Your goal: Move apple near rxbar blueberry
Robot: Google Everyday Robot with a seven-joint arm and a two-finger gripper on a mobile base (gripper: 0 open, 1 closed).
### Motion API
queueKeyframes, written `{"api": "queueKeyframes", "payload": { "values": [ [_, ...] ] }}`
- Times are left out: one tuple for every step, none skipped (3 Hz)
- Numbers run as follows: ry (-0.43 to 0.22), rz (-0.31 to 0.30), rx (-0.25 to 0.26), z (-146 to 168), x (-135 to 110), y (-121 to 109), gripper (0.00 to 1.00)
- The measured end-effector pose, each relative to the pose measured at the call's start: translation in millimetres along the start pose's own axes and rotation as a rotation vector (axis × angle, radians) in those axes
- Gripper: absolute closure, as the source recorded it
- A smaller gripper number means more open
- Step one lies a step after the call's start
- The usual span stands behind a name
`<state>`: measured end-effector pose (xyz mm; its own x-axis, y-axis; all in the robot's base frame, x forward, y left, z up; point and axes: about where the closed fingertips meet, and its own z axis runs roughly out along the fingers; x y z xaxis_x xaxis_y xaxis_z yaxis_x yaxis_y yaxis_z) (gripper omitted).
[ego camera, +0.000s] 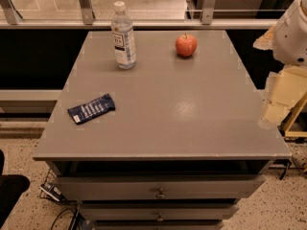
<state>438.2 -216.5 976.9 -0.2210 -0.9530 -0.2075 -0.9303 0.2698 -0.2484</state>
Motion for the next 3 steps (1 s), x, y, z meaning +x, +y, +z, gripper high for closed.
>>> {"api": "queueKeyframes", "payload": {
  "values": [
    [-0.009, 0.008, 0.016, -1, 0, -3, 0.0],
    [-0.081, 0.047, 0.082, 6, 0, -29, 0.0],
    [-0.249, 0.134, 0.159, 29, -9, -84, 0.0]
  ]
}}
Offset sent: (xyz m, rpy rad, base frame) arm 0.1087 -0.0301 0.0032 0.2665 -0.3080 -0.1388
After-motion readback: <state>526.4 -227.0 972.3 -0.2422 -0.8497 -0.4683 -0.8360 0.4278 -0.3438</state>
